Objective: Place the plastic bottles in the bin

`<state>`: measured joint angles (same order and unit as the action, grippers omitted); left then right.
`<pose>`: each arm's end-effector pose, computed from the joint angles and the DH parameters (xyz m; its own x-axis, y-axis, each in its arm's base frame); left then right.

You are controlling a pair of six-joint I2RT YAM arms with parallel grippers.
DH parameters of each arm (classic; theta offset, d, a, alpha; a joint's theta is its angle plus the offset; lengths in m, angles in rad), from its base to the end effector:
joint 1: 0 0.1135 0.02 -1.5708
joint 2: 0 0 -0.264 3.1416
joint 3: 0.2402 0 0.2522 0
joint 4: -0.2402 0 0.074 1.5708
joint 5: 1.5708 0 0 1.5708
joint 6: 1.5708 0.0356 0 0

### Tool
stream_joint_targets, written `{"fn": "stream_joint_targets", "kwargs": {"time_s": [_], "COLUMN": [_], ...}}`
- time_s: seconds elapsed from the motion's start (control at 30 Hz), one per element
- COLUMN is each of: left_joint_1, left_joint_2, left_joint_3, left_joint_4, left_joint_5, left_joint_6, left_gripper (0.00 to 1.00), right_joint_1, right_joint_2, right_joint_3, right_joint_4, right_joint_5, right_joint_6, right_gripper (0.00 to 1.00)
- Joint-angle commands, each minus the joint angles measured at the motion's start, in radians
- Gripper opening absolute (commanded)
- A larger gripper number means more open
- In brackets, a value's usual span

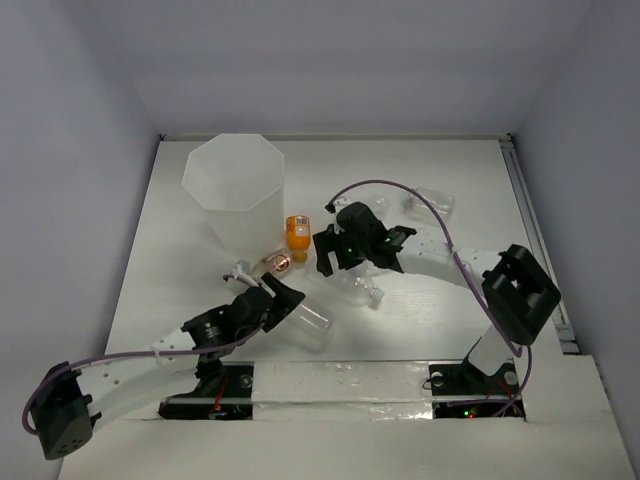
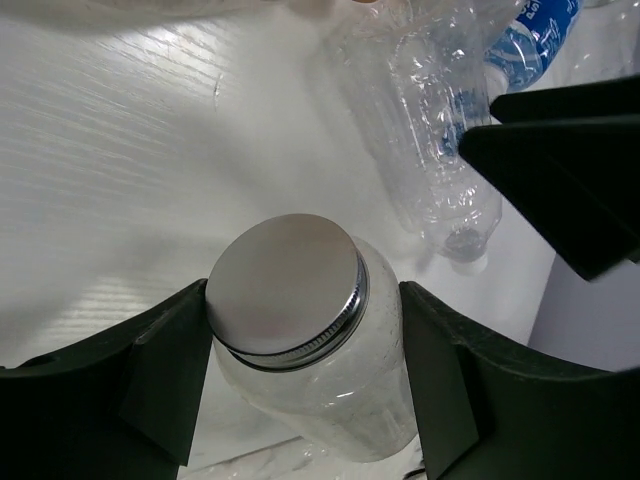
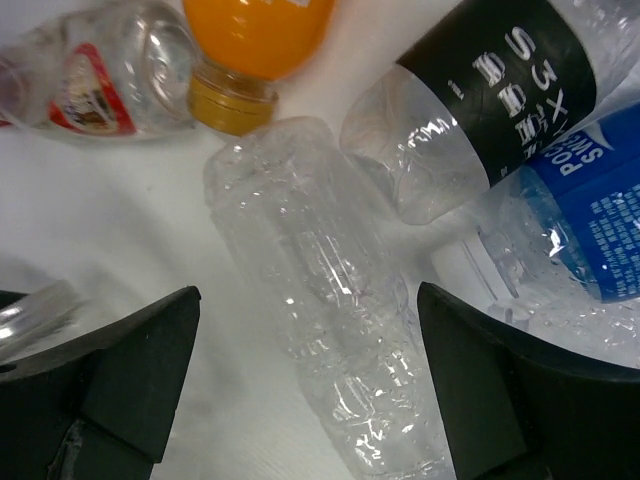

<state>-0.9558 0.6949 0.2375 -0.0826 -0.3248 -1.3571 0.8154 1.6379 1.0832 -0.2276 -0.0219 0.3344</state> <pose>0.0992 -0.1208 0.1728 -0.6650 -0.6638 -0.3422 -0.1592 0.5738 -0.8034 0.2430 0.2592 0.2216 -0.6989 -0.2635 -0.6649 -0.5389 0.8052 0.2474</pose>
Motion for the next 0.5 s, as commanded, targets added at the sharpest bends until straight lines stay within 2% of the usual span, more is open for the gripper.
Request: {"fn": "stream_joint_targets", "kwargs": {"time_s": [0.0,0.03,0.2,0.33,0.37,0.47], "left_joint_1": [-0.004,-0.004,-0.004,-0.004,-0.004,-0.004], "left_joint_2": [-0.078,-0.124,-0.21,-0.17,-0.158,-0.111], "left_joint_3": [0.107,0.135,0.347,0.52,0.593,0.739], "left_joint_4": [-0.205,-0.27,-0.39,-0.465,-0.471,-0.483], "left_joint_5": [-0.028,-0.039,-0.115,-0.19,-0.206,-0.282], "left_joint_6": [0.128,0.145,0.272,0.369,0.392,0.495], "left_gripper": [0.34,0.34,0.34,0.35,0.35,0.35], "right_joint_1": [-0.002,-0.002,-0.002,0.017,0.018,0.027], "right_joint_2": [0.042,0.045,0.054,0.06,0.056,0.043], "right_joint_3": [0.044,0.043,0.017,-0.014,-0.023,-0.058], "right_joint_4": [-0.032,-0.032,-0.033,-0.035,-0.03,-0.003], "right_joint_5": [-0.004,-0.003,-0.007,-0.01,-0.012,-0.033], "right_joint_6": [-0.02,-0.017,0.0,0.003,0.005,0.011], "right_gripper": [0.95,0.95,0.94,0.9,0.85,0.81]}}
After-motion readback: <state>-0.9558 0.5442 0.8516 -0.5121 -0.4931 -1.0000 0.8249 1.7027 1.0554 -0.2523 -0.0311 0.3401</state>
